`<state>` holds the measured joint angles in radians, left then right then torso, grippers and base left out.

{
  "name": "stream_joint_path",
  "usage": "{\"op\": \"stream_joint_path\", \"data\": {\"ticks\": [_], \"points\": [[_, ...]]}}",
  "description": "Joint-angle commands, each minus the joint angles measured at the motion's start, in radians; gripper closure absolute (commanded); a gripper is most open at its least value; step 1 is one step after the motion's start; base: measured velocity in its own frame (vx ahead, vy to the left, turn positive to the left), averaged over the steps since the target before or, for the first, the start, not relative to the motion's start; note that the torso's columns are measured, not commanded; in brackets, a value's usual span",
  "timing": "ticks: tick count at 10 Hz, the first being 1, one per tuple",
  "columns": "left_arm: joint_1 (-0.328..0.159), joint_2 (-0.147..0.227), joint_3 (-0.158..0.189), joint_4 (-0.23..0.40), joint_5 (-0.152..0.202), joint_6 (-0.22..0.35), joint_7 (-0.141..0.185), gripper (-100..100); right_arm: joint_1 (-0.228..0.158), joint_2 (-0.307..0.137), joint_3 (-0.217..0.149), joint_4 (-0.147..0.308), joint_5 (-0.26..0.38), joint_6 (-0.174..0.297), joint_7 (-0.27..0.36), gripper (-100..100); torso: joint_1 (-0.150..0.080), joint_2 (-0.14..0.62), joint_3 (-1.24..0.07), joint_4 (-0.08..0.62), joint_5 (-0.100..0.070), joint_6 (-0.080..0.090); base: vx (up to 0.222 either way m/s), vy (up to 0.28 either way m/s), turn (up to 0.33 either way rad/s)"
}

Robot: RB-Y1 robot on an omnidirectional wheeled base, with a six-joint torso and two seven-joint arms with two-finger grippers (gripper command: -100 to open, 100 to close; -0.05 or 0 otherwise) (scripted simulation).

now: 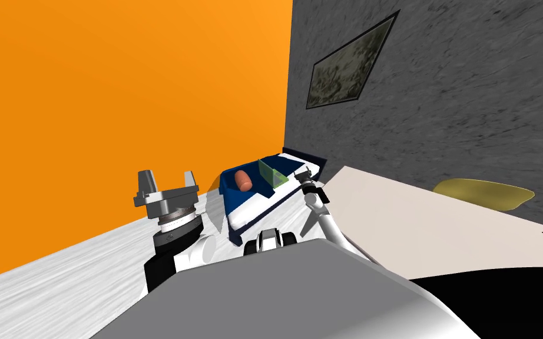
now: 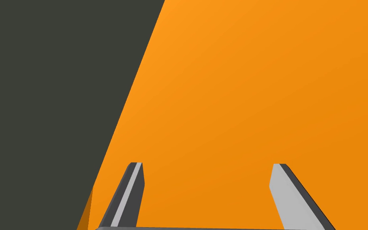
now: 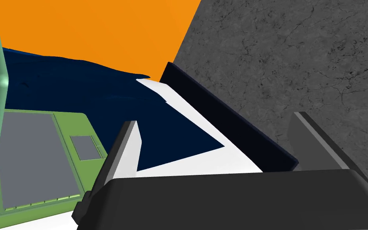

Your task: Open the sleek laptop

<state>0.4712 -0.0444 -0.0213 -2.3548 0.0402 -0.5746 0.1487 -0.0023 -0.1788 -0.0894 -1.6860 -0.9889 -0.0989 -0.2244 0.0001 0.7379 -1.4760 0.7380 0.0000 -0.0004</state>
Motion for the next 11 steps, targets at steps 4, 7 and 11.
{"op": "stream_joint_path", "data": {"ticks": [4, 7, 11], "points": [[0.0, 0.0, 0.0, 0.0, 0.0, 0.0, 0.0, 0, -0.065, 0.003, -0.035, 0.103, -0.165, 0.097, -0.02, -100, 0.0, 0.0, 0.0, 0.0, 0.0, 0.0, 0.023, -0.013, 0.077], [0.0, 0.0, 0.0, 0.0, 0.0, 0.0, 0.0, 0, -0.087, 0.004, -0.049, 0.144, -0.239, 0.133, -0.029, -100, 0.0, 0.0, 0.0, 0.0, 0.0, 0.0, 0.018, -0.003, 0.057], [0.0, 0.0, 0.0, 0.0, 0.0, 0.0, 0.0, 0, -0.128, 0.009, -0.077, 0.226, -0.346, 0.205, -0.048, -100, 0.0, 0.0, 0.0, 0.0, 0.0, 0.0, 0.032, -0.015, 0.079]]}}
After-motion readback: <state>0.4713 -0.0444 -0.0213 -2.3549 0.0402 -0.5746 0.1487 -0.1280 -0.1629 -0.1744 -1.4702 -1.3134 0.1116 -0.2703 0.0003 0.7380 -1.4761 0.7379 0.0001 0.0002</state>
